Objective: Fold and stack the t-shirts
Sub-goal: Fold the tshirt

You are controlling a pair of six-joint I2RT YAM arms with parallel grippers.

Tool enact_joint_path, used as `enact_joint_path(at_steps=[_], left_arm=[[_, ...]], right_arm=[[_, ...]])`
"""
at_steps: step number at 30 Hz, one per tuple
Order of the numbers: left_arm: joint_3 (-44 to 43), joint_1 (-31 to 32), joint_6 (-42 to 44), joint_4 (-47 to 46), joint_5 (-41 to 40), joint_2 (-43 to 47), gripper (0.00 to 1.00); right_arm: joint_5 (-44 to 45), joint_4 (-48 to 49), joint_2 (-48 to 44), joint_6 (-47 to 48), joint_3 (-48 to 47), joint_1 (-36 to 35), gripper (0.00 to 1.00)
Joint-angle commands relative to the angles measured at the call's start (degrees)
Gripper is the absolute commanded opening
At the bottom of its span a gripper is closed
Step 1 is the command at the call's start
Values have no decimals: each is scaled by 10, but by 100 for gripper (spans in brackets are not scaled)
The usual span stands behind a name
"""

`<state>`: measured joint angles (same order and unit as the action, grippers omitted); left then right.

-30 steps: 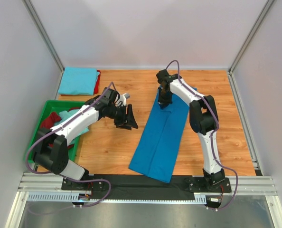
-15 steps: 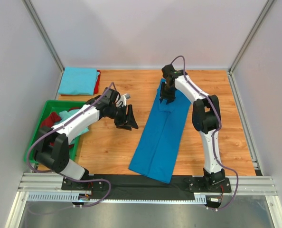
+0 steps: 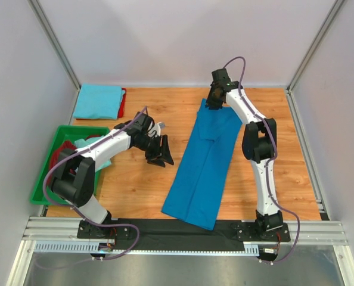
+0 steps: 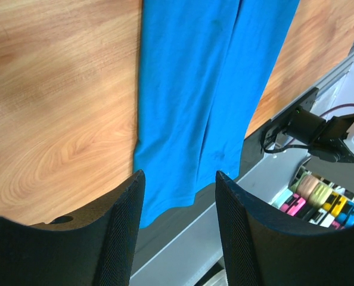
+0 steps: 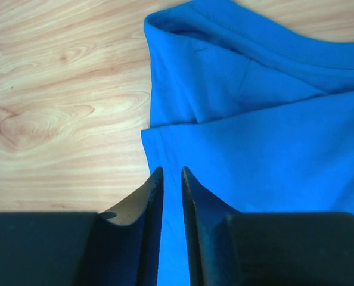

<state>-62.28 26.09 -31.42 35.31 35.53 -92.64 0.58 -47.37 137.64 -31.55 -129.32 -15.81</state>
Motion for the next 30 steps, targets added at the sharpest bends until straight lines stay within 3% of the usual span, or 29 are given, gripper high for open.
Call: enact_joint_path(at_steps=[1,12,20,24,27,30], left_arm=[[-8,-3,8,-12,9,-2,58],[22,-3,5,-12,-7,-16,60],[64,-3,-4,-12,-39,33,63],[67,-3,2,-9,-42,50,66],[79,-3,4,-7,-35,48,66],[106,-3,7,-16,-24,46,66]], right_arm=[[-39,93,21,-42,21,3,19],[-100,121,154,-89,-64,23,16],[-172,181,187,-161,-117,16,17],[-179,124,135,-147,-149,7,32],[-175,45,57,-114,-129,18,66],[-165,-31,-42,-46,-82,26,70]])
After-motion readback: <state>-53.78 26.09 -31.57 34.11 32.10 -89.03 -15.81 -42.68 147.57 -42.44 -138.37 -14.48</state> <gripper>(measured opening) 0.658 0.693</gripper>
